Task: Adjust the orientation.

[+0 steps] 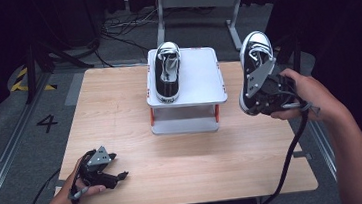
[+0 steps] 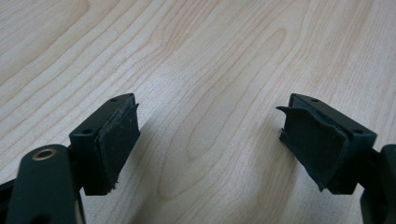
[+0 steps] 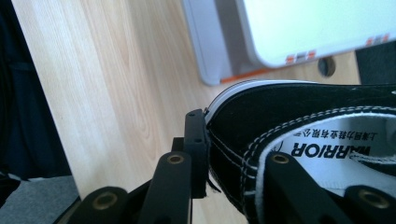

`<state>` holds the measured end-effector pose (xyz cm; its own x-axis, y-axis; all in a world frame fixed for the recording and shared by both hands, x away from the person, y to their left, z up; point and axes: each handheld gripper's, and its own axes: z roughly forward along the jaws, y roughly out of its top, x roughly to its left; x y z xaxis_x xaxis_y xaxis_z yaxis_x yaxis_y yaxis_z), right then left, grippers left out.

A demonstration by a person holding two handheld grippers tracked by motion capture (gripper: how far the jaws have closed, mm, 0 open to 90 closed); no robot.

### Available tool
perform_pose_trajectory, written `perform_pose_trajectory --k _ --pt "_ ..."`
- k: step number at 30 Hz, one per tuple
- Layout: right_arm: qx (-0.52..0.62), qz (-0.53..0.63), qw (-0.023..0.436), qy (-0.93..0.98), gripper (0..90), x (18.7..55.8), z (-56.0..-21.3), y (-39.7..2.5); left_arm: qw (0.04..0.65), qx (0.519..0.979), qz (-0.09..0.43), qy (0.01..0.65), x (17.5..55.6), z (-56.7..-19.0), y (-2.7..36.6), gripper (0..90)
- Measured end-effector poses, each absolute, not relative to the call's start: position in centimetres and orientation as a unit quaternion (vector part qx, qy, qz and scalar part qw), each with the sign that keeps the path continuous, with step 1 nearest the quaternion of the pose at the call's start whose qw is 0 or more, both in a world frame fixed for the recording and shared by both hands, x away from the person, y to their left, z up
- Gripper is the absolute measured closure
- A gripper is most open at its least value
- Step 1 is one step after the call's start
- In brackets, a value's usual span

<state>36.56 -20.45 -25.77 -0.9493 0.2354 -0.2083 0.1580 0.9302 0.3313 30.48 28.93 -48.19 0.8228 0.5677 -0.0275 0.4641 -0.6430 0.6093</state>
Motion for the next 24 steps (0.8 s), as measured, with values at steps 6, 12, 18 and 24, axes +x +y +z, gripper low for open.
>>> perform_pose_trajectory --k 6,12,18,24 --pt "0.081 0.155 0.130 0.976 79.2 37.6 -24.4 -18.6 0.311 0.902 0.084 0.286 30.5 -48.2 28.9 18.9" --pt "0.063 0.163 0.136 0.975 79.4 38.9 -23.6 -16.4 0.310 0.902 0.087 0.288 30.4 -48.2 28.9 19.3" --pt "0.042 0.155 0.137 0.977 79.4 40.5 -23.6 -13.8 0.310 0.901 0.087 0.290 30.3 -48.2 28.9 19.5" --pt "0.022 0.152 0.121 0.981 78.9 42.2 -24.4 -11.4 0.310 0.900 0.090 0.294 30.2 -48.2 28.9 20.3"
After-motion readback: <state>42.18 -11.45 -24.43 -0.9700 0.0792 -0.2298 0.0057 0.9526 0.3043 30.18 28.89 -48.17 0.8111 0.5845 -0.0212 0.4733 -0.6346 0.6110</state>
